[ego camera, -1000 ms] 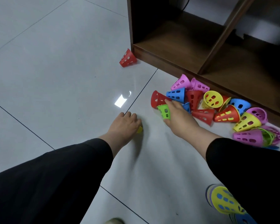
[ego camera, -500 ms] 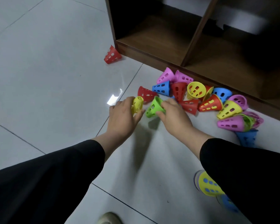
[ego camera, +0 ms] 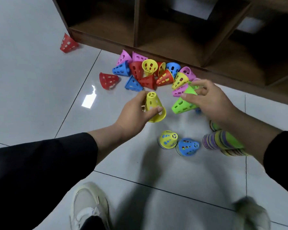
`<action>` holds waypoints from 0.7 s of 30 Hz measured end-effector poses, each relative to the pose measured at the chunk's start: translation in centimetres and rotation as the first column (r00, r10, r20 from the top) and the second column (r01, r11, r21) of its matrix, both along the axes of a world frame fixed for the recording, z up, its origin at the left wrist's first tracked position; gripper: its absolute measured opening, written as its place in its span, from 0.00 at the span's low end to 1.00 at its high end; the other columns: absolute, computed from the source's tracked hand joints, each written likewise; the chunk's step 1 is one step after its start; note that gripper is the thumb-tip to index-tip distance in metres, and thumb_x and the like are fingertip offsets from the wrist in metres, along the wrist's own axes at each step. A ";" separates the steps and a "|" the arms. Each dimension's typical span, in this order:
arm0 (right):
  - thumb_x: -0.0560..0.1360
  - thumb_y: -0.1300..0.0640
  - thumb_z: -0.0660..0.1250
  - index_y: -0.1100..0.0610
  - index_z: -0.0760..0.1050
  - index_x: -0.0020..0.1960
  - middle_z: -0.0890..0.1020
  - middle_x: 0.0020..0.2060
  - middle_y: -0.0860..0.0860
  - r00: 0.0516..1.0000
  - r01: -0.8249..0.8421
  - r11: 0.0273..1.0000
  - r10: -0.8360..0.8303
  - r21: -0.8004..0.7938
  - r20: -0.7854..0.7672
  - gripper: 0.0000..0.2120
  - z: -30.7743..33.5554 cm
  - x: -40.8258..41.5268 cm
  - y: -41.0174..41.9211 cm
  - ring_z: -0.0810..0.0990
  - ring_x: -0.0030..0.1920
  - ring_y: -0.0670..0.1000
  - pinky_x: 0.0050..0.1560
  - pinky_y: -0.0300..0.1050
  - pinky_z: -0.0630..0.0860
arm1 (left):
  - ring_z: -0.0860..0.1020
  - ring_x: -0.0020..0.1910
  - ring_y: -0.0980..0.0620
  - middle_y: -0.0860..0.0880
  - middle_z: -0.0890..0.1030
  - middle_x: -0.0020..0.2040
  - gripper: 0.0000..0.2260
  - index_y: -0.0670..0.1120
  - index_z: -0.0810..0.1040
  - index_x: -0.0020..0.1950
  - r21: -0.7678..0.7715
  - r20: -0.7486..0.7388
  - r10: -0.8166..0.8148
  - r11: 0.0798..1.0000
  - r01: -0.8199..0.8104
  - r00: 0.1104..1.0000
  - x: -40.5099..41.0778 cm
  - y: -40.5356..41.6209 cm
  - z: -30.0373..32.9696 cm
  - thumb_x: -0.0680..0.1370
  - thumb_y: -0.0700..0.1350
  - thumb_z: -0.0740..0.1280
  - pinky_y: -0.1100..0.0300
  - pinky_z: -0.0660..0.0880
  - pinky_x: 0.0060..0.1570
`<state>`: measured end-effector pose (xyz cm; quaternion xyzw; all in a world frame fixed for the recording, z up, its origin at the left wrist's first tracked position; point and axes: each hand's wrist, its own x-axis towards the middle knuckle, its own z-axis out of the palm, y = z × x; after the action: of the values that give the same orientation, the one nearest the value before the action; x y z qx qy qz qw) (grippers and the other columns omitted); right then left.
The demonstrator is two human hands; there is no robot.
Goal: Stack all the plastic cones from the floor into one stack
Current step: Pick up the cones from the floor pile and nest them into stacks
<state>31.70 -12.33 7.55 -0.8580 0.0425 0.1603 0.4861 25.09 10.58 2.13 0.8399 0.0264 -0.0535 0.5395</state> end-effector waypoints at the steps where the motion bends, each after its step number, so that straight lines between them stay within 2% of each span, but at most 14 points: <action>1: 0.69 0.45 0.78 0.49 0.78 0.61 0.81 0.51 0.46 1.000 -0.025 0.995 0.026 -0.093 0.011 0.23 0.2 -0.6 -1.4 0.80 0.45 0.33 0.41 0.27 0.74 | 0.80 0.52 0.49 0.51 0.81 0.52 0.18 0.51 0.75 0.60 0.006 -0.008 -0.047 0.999 0.047 0.999 -0.6 -0.8 0.4 0.74 0.55 0.74 0.47 0.77 0.56; 2: 0.68 0.41 0.78 0.50 0.80 0.61 0.82 0.50 0.45 0.997 -0.069 0.978 0.076 -0.194 0.027 0.25 0.4 -1.1 -2.5 0.79 0.45 0.33 0.39 0.27 0.72 | 0.79 0.53 0.49 0.51 0.81 0.52 0.19 0.51 0.74 0.61 0.029 -0.010 -0.099 0.995 0.099 0.995 -1.0 -1.5 0.7 0.74 0.55 0.74 0.47 0.77 0.56; 4: 0.67 0.34 0.75 0.50 0.81 0.62 0.81 0.53 0.44 0.982 -0.168 0.904 0.186 -0.394 0.009 0.30 0.8 -2.2 -4.2 0.78 0.48 0.40 0.42 0.33 0.70 | 0.78 0.53 0.49 0.51 0.80 0.54 0.20 0.51 0.74 0.62 0.114 -0.027 -0.199 0.973 0.201 0.980 -1.6 -2.6 1.7 0.75 0.55 0.73 0.48 0.77 0.56; 7: 0.68 0.33 0.73 0.49 0.77 0.67 0.75 0.60 0.48 0.929 -0.363 0.738 0.331 -0.569 -0.165 0.32 1.5 -3.2 -5.3 0.72 0.52 0.46 0.49 0.42 0.67 | 0.77 0.53 0.49 0.50 0.80 0.55 0.21 0.51 0.73 0.64 0.244 -0.103 -0.285 0.922 0.302 0.953 -1.3 -3.7 3.8 0.75 0.56 0.73 0.49 0.77 0.55; 11: 0.68 0.40 0.76 0.54 0.74 0.65 0.69 0.61 0.55 0.842 -0.530 0.524 0.420 -0.667 -0.339 0.31 1.5 -5.2 -6.0 0.74 0.49 0.53 0.47 0.43 0.69 | 0.78 0.53 0.46 0.48 0.80 0.55 0.22 0.51 0.72 0.64 0.319 -0.193 -0.272 0.891 0.322 0.943 -1.2 -5.2 5.4 0.75 0.54 0.74 0.47 0.79 0.53; 14: 0.66 0.45 0.79 0.58 0.68 0.62 0.69 0.59 0.57 0.820 -0.557 0.453 0.429 -0.696 -0.378 0.34 0.0 -7.4 -6.4 0.79 0.49 0.58 0.44 0.45 0.70 | 0.78 0.52 0.45 0.47 0.80 0.54 0.20 0.51 0.72 0.63 0.379 -0.212 -0.212 0.882 0.280 0.954 -2.2 -6.7 4.6 0.75 0.53 0.74 0.46 0.79 0.52; 18: 0.67 0.39 0.77 0.59 0.75 0.58 0.76 0.56 0.57 0.760 -0.599 0.299 0.506 -0.743 -0.409 0.30 -1.7 -8.5 -6.5 0.79 0.53 0.57 0.48 0.46 0.72 | 0.77 0.50 0.44 0.47 0.80 0.54 0.19 0.52 0.71 0.64 0.421 -0.177 -0.123 0.887 0.188 0.977 -4.4 -8.6 1.7 0.76 0.53 0.72 0.51 0.76 0.50; 19: 0.66 0.39 0.77 0.58 0.74 0.58 0.78 0.54 0.57 0.749 -0.608 0.288 0.516 -0.740 -0.415 0.31 -2.1 -8.4 -6.6 0.79 0.52 0.57 0.47 0.47 0.73 | 0.76 0.49 0.45 0.48 0.80 0.54 0.19 0.52 0.71 0.64 0.406 -0.158 -0.100 0.900 0.157 0.982 -4.8 -9.0 0.9 0.77 0.53 0.71 0.53 0.75 0.48; 21: 0.64 0.41 0.80 0.58 0.67 0.60 0.78 0.47 0.55 0.737 -0.624 0.295 0.531 -0.723 -0.419 0.36 -2.7 -8.0 -6.6 0.76 0.45 0.57 0.39 0.47 0.71 | 0.75 0.47 0.48 0.51 0.79 0.54 0.18 0.54 0.71 0.64 0.373 -0.113 -0.056 0.923 0.094 0.992 -5.2 -9.6 -0.5 0.76 0.53 0.71 0.56 0.71 0.46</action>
<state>23.75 -18.97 4.88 -0.9262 -0.1745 0.3257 -0.0746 19.88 0.93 1.66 0.9246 0.0310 -0.1099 0.3634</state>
